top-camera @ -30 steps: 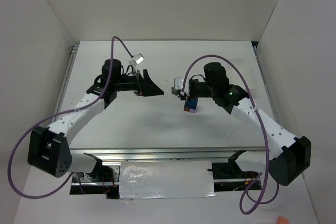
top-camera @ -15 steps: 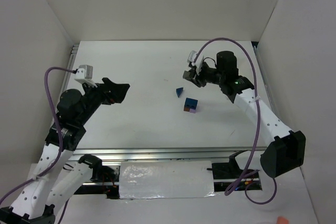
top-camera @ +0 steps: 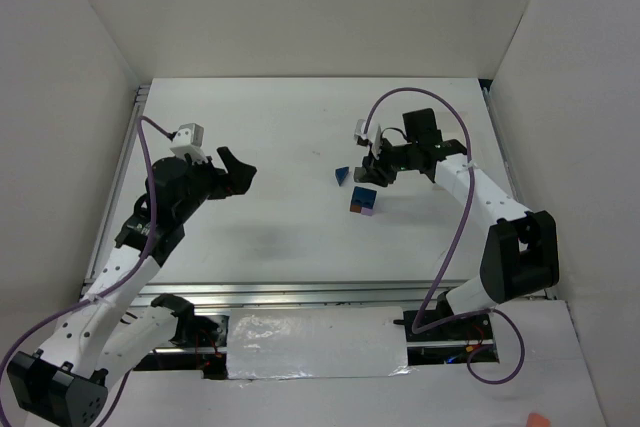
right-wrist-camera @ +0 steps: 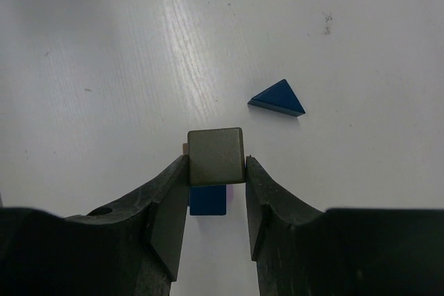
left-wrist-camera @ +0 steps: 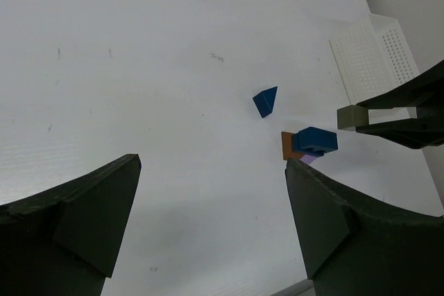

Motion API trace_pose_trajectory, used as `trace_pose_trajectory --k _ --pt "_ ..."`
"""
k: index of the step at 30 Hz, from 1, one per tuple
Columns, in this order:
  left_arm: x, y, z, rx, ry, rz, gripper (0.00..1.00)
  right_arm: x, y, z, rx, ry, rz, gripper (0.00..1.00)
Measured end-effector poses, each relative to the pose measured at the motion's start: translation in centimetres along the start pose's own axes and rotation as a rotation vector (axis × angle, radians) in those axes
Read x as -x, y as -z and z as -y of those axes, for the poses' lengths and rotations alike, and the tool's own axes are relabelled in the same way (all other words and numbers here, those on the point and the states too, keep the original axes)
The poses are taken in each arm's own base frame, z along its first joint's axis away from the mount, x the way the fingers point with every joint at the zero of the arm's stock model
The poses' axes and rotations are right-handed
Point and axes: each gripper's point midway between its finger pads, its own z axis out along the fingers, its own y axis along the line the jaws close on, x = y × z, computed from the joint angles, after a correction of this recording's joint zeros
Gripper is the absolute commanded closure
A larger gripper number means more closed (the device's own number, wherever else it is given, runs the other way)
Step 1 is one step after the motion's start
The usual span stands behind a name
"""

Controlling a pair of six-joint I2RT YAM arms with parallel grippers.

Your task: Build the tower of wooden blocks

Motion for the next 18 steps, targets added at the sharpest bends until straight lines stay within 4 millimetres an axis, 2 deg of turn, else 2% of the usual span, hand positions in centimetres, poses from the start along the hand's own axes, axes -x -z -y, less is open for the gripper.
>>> trace_pose_trajectory --k 4,10,18 --pt "0.2 -0.3 0.0 -0.004 -0.014 0.007 0.01 -1.4 -0.3 -0.5 0.002 -0.044 -0.011 1.00" --pt "0.5 -0.7 0.1 -0.009 -0.019 0.018 0.01 -4.8 -0.8 -2.5 -0.011 -0.143 -0.053 1.00" --pt "0.3 -1.3 0.4 -0.025 -0.019 0.009 0.01 -3.4 -0.2 -1.9 -0.078 -0.141 0.015 1.00"
